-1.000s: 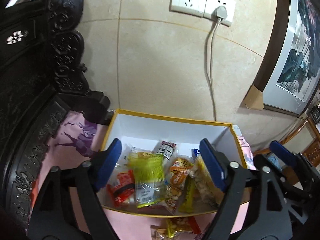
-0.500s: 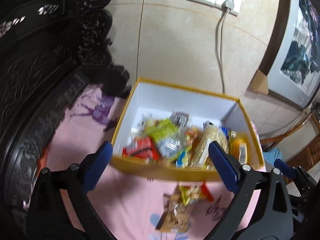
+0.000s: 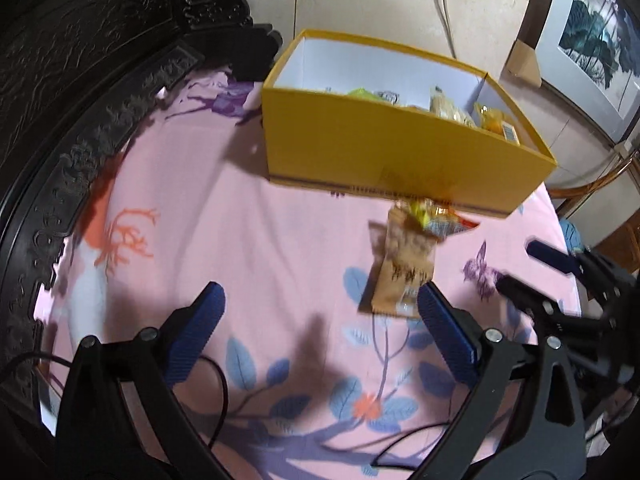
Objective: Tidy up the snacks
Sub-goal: 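Grasp the small colorful snack packet with the right tool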
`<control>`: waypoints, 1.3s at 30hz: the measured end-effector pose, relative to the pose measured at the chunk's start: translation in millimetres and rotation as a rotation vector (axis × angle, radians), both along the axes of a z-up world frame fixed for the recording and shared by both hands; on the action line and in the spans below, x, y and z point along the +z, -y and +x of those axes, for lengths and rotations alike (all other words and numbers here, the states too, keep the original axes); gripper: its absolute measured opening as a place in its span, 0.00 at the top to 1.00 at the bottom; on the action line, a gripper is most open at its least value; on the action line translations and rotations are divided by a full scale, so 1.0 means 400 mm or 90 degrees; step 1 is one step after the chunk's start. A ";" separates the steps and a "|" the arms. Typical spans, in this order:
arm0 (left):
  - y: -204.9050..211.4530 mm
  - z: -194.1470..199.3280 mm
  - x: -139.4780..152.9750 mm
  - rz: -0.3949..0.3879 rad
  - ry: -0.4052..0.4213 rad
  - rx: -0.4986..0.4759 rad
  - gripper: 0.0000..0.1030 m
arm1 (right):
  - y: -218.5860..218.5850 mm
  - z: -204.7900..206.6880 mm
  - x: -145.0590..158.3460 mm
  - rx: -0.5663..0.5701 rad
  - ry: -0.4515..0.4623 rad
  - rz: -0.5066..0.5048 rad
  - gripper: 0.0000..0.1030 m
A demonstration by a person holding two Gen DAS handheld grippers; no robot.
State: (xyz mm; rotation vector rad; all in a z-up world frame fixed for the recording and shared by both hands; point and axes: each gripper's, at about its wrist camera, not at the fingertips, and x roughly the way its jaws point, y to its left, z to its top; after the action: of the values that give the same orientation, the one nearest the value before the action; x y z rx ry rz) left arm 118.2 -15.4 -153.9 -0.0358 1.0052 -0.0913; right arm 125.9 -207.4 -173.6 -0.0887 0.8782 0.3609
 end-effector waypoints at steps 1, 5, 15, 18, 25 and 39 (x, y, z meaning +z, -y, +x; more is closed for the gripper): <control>-0.002 -0.005 -0.003 -0.001 -0.004 0.002 0.04 | -0.013 0.013 -0.004 0.001 0.007 -0.001 0.41; -0.009 -0.018 -0.004 -0.015 -0.009 0.010 0.04 | -0.065 0.080 -0.027 0.014 0.033 -0.019 0.41; -0.049 -0.030 -0.025 -0.025 -0.028 0.042 0.04 | -0.073 0.188 -0.093 0.055 0.010 -0.048 0.41; -0.054 -0.024 -0.035 -0.029 -0.037 0.049 0.04 | -0.062 0.205 -0.103 0.050 0.005 -0.041 0.42; -0.044 -0.008 -0.046 -0.024 -0.043 0.040 0.04 | -0.077 0.190 -0.110 0.072 0.025 -0.070 0.65; 0.056 0.076 -0.058 0.024 -0.019 -0.090 0.04 | 0.088 0.039 -0.032 -0.073 -0.026 0.013 0.76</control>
State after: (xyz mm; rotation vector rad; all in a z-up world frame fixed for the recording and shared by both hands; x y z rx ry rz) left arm 148.5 -37.7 -177.0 0.0680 1.0389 -0.2018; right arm 141.6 -242.6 -186.3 -0.0123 0.9150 0.2658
